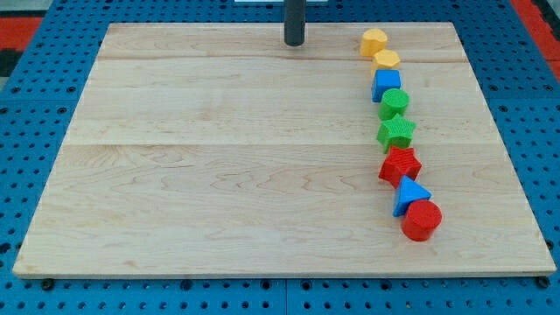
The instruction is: Move the yellow hexagon towards the center
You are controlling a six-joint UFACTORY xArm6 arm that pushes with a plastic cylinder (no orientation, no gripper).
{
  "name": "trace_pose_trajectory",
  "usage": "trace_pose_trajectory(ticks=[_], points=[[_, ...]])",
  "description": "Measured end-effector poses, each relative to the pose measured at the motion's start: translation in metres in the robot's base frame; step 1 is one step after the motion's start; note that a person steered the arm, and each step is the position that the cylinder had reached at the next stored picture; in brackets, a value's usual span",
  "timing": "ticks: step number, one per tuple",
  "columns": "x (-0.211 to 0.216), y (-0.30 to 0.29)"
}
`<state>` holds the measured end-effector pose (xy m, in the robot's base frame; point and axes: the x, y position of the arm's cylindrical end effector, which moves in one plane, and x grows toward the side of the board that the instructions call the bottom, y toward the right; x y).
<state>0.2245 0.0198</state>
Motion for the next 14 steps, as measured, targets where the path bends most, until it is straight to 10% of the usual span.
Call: trace_pose_trajectory(ticks=[4, 10, 14], points=[[-0.016, 0.156], [0.071, 0.168], [0.079, 0.035]])
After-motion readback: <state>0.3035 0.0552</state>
